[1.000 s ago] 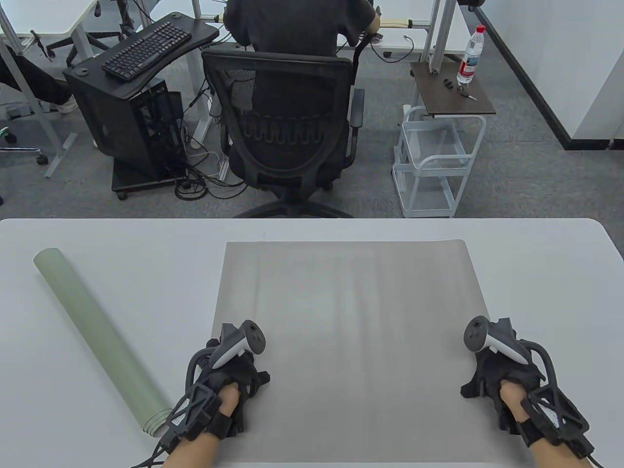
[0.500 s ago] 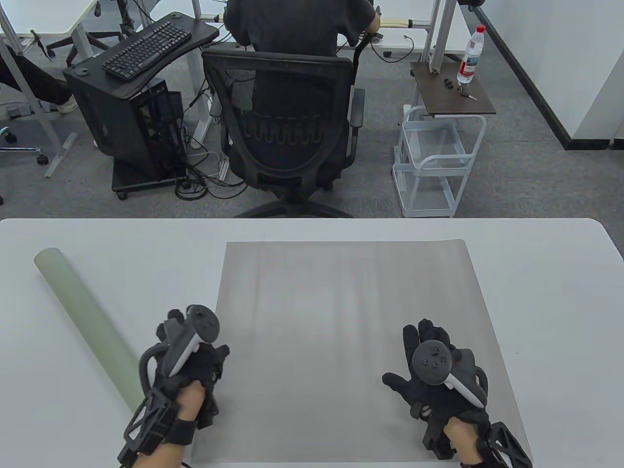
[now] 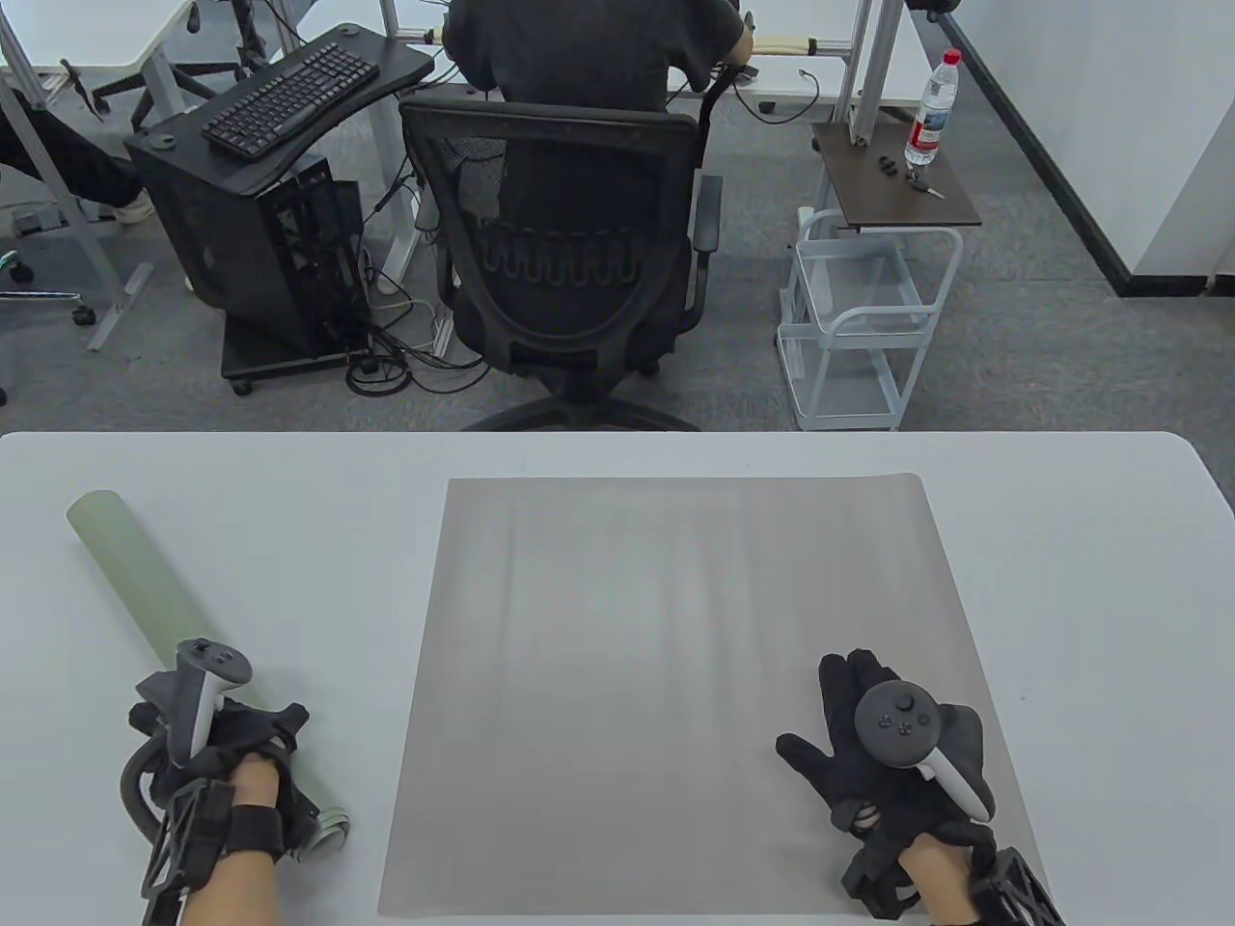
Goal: Unroll desk mats and stack together
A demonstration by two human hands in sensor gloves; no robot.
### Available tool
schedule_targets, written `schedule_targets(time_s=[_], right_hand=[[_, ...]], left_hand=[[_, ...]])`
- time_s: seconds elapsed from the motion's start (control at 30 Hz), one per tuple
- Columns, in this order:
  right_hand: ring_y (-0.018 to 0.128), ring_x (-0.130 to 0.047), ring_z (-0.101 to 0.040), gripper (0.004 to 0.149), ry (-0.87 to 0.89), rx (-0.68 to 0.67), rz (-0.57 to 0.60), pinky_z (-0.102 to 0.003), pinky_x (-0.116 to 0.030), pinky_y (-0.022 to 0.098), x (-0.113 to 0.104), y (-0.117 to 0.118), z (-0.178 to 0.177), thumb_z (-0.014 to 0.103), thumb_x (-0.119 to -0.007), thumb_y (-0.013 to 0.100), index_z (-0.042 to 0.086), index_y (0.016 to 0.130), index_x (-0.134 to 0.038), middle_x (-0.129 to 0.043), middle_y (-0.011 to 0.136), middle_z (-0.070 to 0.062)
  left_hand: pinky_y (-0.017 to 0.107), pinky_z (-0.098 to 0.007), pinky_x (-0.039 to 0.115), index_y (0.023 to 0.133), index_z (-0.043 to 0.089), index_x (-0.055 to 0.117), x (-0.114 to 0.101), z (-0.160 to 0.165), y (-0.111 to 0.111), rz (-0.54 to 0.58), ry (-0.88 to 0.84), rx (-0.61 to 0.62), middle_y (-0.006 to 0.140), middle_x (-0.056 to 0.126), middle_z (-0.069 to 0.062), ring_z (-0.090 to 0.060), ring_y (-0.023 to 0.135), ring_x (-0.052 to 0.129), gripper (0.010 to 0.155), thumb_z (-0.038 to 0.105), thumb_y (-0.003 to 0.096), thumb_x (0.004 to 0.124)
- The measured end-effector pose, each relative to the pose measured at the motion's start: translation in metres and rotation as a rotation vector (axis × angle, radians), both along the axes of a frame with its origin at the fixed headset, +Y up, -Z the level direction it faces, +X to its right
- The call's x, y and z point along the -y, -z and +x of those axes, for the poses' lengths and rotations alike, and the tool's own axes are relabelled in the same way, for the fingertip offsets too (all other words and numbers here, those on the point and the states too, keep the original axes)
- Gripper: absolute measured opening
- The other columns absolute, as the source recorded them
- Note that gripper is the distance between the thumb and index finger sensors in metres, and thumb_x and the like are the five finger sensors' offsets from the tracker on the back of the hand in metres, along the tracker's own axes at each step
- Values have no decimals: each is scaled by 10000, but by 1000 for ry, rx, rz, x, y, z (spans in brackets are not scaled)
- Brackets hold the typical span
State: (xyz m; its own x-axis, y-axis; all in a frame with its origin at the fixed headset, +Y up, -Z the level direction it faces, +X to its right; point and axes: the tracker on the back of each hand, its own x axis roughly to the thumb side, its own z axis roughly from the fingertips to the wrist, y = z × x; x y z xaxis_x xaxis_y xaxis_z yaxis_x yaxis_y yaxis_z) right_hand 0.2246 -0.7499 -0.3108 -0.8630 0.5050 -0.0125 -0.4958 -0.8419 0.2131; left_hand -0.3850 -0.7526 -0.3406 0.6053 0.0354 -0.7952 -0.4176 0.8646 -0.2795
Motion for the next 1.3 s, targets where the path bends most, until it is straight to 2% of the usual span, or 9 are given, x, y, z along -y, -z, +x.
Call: schedule_targets(time_s=[0.2, 0.27, 0.5, 0.63, 0.83, 1.0, 1.07, 1.23, 1.3], right_hand=[[1005, -33, -450, 909, -29, -5, -3, -622, -196, 725, 4, 0, -4, 631, -650, 437, 228, 1050, -112, 17, 1106, -110], [1005, -34, -449, 909, -32, -4, -1, -623, -196, 724, 4, 0, -5, 630, -652, 439, 229, 1050, -112, 17, 1106, -111], [1003, -30, -450, 909, -34, -16, -11, -623, -191, 723, 6, 0, -8, 624, -659, 444, 228, 1048, -106, 20, 1105, -110], [1001, -23, -450, 912, -28, -30, -19, -624, -186, 722, 6, 0, -10, 622, -659, 447, 227, 1046, -97, 28, 1103, -110], [1001, -6, -438, 919, -8, -64, -9, -621, -176, 720, 3, -2, -18, 621, -658, 450, 226, 1040, -76, 43, 1098, -102], [1009, 3, -410, 916, 85, -132, -21, -613, -171, 721, -2, -3, -34, 617, -659, 453, 226, 1039, -74, 39, 1103, -75], [1010, -2, -412, 914, 115, -170, -73, -615, -171, 721, -2, 2, -44, 610, -665, 454, 222, 1040, -81, 32, 1105, -77], [1017, 1, -385, 900, 122, -233, -157, -613, -173, 721, -8, 22, -72, 603, -664, 461, 232, 1041, -85, 23, 1109, -48], [1019, -5, -383, 882, 179, -246, -180, -613, -177, 721, -16, 33, -92, 592, -660, 469, 232, 1043, -95, 13, 1113, -48]], left_hand=[[646, -497, 644, 936, 147, -27, 7, 10, 13, -55, -20, 25, 1109, 93, -217, -425, 958, 484, 1108, 654, 372, 780], [600, -463, 706, 921, 138, -53, 11, 10, 15, -58, -72, 19, 1107, 177, -234, -397, 913, 612, 1089, 614, 401, 779], [557, -466, 761, 903, 112, -68, 3, 0, 6, 9, -194, 22, 1085, 278, -238, -401, 866, 703, 1047, 464, 444, 804], [558, -456, 762, 895, 103, -94, -3, -5, -5, 139, -382, 32, 1090, 259, -228, -386, 862, 708, 1022, 401, 481, 792], [550, -449, 767, 909, 105, -80, -25, 8, -18, 417, -702, 73, 1094, 301, -217, -389, 843, 734, 987, 333, 495, 786], [570, -446, 756, 915, 112, -74, -43, 51, -27, 604, -857, 243, 1102, 310, -197, -375, 849, 738, 982, 334, 495, 785], [586, -448, 748, 920, 119, -70, -46, 70, -30, 647, -909, 308, 1108, 316, -186, -371, 855, 739, 981, 337, 495, 787], [617, -445, 727, 924, 125, -68, -42, 115, -32, 730, -1042, 434, 1114, 323, -169, -361, 866, 734, 979, 338, 495, 787], [624, -448, 724, 926, 129, -66, -37, 132, -31, 747, -1098, 471, 1116, 326, -163, -358, 871, 732, 979, 339, 494, 788]])
